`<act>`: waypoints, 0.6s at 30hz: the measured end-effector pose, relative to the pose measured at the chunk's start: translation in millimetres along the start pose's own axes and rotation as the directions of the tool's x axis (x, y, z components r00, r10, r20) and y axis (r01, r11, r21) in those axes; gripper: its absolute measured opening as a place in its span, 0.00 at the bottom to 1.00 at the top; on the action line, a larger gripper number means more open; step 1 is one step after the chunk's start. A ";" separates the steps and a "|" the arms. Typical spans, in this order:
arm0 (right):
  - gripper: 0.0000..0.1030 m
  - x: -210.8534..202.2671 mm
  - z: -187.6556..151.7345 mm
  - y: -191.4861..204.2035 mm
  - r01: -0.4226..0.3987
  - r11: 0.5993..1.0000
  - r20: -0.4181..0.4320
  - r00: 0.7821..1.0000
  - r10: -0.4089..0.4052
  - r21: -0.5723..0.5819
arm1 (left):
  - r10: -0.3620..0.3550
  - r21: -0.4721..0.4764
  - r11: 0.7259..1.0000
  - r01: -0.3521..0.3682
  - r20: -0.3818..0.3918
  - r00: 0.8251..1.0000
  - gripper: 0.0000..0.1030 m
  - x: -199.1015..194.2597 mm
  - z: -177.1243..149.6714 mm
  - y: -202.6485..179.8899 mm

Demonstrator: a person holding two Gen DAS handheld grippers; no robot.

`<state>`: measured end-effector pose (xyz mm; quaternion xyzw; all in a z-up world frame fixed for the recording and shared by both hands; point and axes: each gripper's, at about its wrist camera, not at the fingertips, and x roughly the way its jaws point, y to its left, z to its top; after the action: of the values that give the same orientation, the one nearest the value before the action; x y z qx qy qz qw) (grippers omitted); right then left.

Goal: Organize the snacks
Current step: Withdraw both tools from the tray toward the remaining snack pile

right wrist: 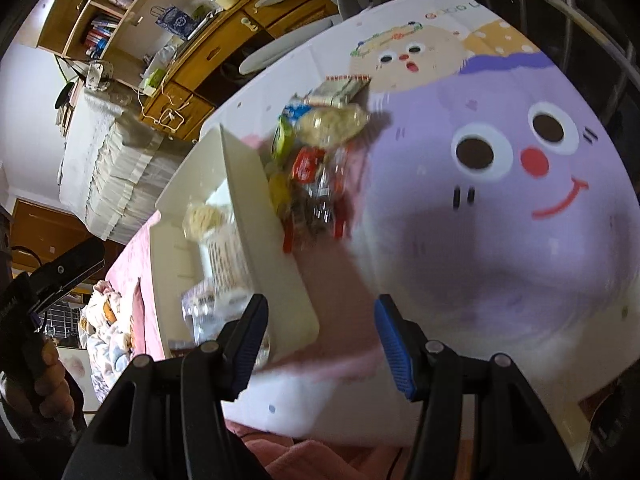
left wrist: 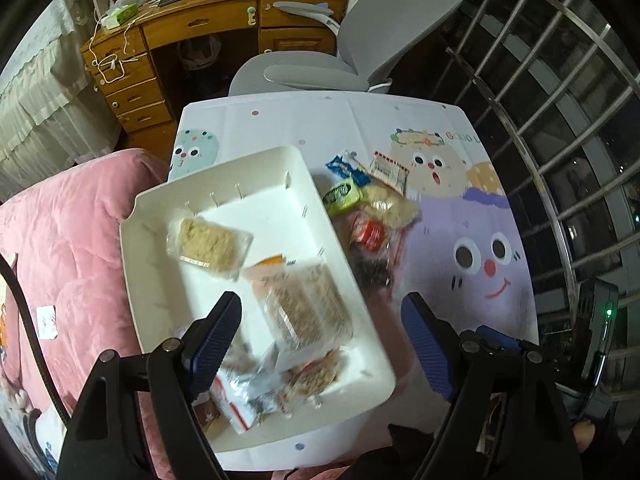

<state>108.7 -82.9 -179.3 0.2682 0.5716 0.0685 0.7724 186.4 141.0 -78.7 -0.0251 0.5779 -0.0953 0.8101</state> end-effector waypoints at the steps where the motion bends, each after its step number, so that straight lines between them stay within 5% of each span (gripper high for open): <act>1: 0.54 0.2 10.0 -2.8 -0.007 1.000 0.002 1.000 0.007 0.000 | 0.000 -0.006 1.000 0.000 -0.004 1.000 0.79 2.5 7.5 -3.9; 18: 0.55 37.3 132.9 -34.8 -0.095 0.996 0.010 0.995 0.095 -0.003 | 0.008 -0.088 0.996 -0.015 -0.075 0.997 0.79 79.8 116.6 -54.0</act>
<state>236.6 -141.7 -201.1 0.2943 0.5543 0.1044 0.7715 314.5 65.3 -106.3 -0.0539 0.6115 -0.0658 0.7866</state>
